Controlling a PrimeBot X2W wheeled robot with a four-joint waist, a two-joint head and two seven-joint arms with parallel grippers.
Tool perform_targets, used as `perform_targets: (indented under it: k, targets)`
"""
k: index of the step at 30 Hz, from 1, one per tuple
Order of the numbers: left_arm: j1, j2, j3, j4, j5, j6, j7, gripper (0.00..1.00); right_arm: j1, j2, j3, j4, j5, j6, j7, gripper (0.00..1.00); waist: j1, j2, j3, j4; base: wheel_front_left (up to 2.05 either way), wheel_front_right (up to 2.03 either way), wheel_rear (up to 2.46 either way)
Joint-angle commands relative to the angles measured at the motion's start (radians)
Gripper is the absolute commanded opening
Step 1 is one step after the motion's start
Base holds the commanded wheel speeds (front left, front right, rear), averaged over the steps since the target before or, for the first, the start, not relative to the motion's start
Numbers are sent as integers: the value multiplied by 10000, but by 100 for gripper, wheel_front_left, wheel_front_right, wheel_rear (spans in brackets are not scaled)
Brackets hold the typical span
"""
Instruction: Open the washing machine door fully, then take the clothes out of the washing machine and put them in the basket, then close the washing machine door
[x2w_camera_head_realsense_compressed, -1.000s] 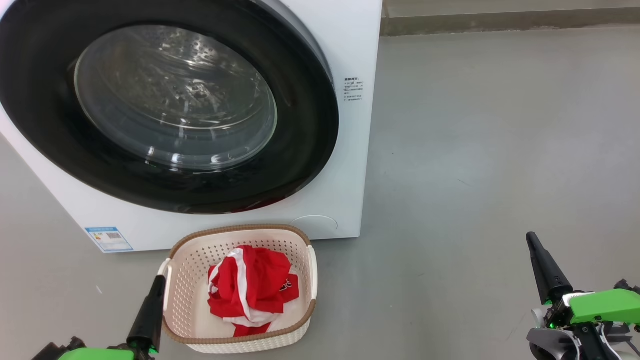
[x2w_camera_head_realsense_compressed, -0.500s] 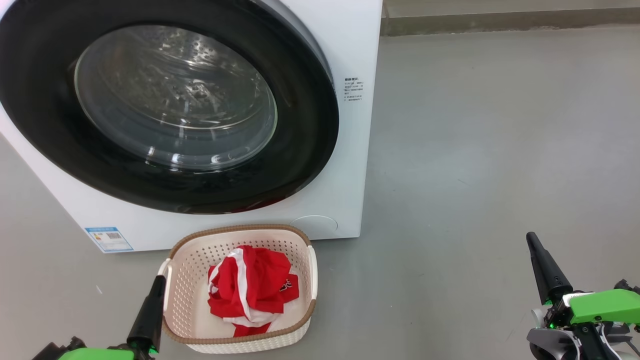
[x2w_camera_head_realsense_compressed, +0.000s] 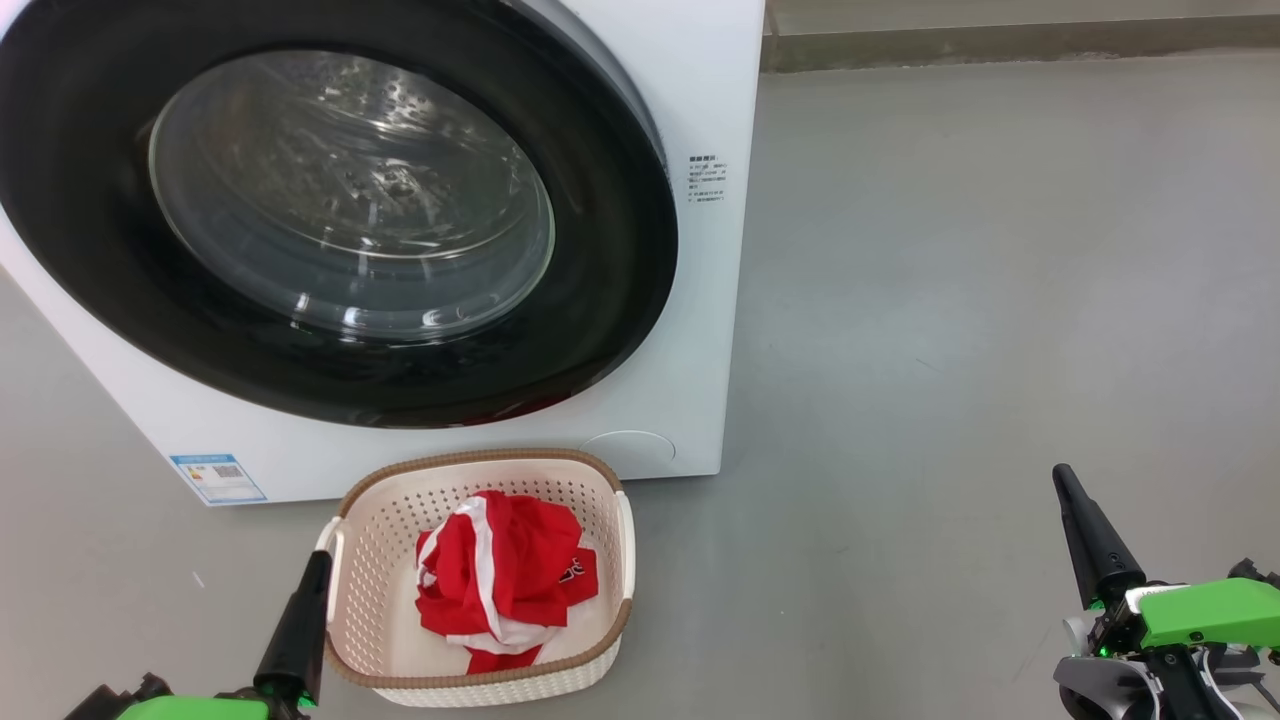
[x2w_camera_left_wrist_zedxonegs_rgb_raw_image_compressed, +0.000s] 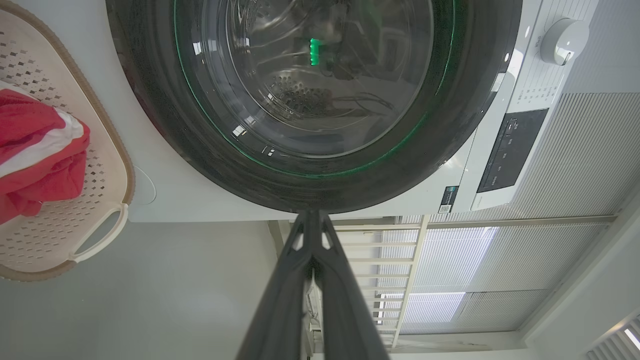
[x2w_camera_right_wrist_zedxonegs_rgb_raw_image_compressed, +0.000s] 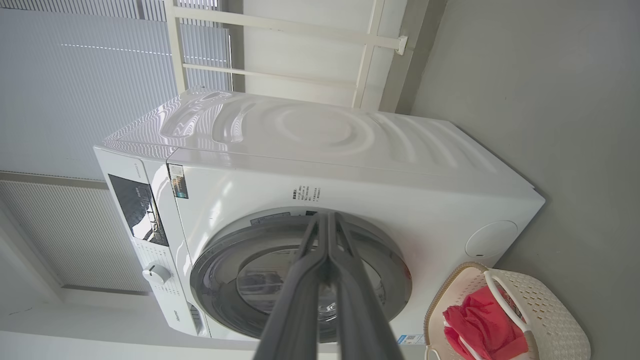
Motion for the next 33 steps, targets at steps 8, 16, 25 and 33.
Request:
perform_targets:
  k: [8,16,25,33]
  targets:
    - [-391,225,262,-262,-69,-69,43,0,-410,-45,133,-292,-14,4,54,0,0,-1,0,0,0,0,0]
    - [-391,225,262,-262,-69,-69,43,0,-410,-44,130,-292,-15,4,56,0,0,-1,0,0,0,0,0]
    - [-391,225,262,-262,-69,-69,43,0,-410,-42,128,-292,-17,4,58,0,0,-1,0,0,0,0,0]
    - [-391,225,261,-262,-69,-69,43,0,-410,-41,127,-292,-19,4,59,0,0,-1,0,0,0,0,0]
